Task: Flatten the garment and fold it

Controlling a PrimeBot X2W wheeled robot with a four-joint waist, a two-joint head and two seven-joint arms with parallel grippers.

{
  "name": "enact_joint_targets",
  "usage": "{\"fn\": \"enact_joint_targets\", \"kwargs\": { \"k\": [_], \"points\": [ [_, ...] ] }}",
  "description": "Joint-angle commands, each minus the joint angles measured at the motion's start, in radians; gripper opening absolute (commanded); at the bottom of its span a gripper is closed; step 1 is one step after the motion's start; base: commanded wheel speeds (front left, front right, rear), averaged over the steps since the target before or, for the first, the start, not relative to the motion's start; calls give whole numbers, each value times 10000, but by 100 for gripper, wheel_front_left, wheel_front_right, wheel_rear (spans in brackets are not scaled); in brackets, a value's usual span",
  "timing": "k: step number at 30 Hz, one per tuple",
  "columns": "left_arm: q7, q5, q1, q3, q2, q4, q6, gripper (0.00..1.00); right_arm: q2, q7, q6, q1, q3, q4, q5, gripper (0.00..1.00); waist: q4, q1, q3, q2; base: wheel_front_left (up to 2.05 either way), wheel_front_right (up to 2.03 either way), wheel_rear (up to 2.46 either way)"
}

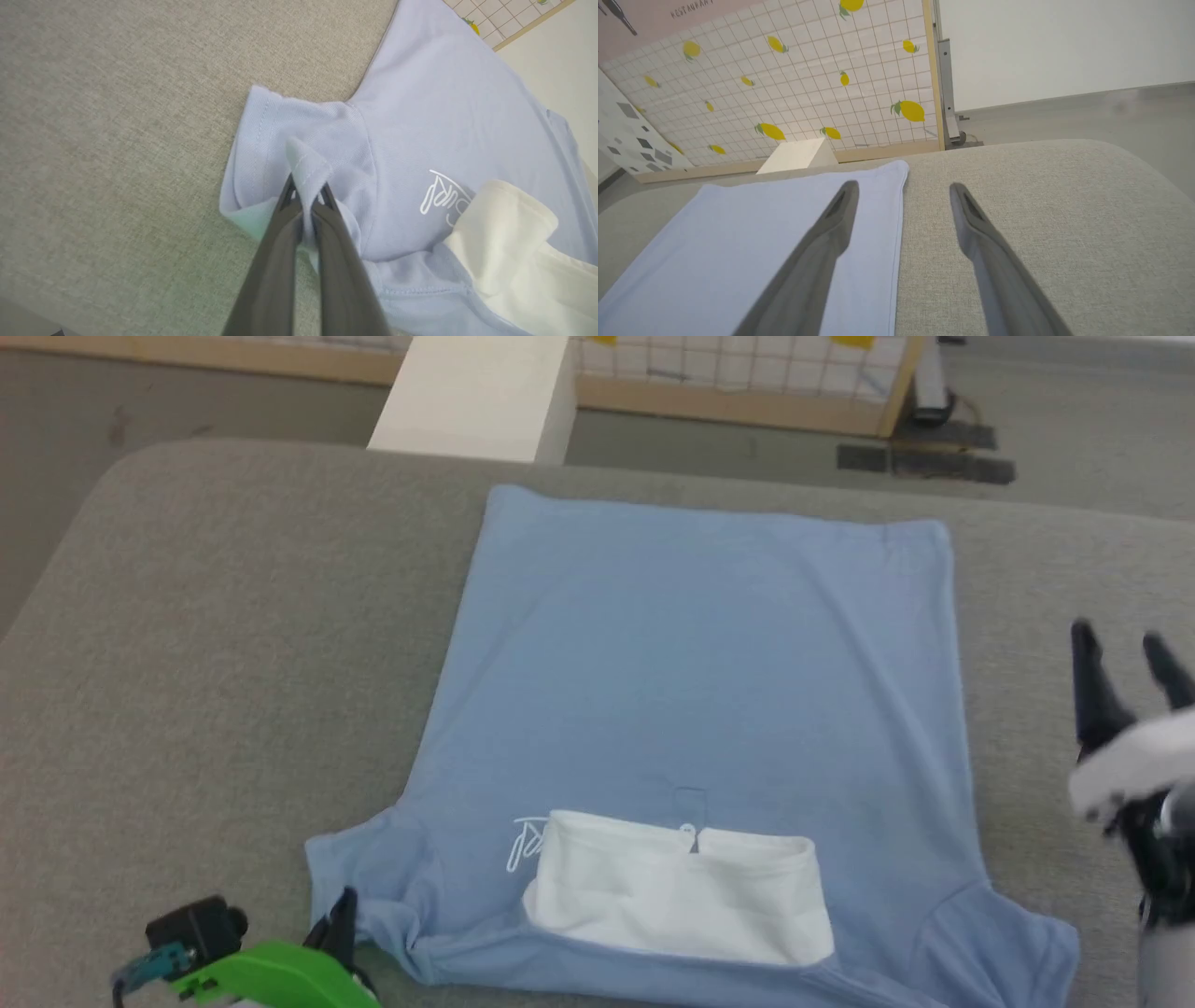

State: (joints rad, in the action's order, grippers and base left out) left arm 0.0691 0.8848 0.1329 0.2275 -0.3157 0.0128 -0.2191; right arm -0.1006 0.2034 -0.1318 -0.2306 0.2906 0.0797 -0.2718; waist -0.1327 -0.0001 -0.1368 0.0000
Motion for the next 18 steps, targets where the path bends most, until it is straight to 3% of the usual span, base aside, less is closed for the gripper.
{"fn": "enact_joint_targets", "kwargs": {
  "k": [1,10,18],
  "points": [
    [-20,-299,-517,210,95,247,117,0,-496,330,11,-1656,150,1117,303,100,-887,1,-1022,0,0,0,0],
    [-255,-395,-1367,671,626,328,435,0,-1589,2594,11,-5255,847,3788,1261,100,-2086,1,-2717,0,0,0,0],
    [-584,-269,-1845,803,999,314,811,0,-1749,5514,11,-7276,1617,4217,2728,100,-2429,1,-4153,0,0,0,0]
  ]
}}
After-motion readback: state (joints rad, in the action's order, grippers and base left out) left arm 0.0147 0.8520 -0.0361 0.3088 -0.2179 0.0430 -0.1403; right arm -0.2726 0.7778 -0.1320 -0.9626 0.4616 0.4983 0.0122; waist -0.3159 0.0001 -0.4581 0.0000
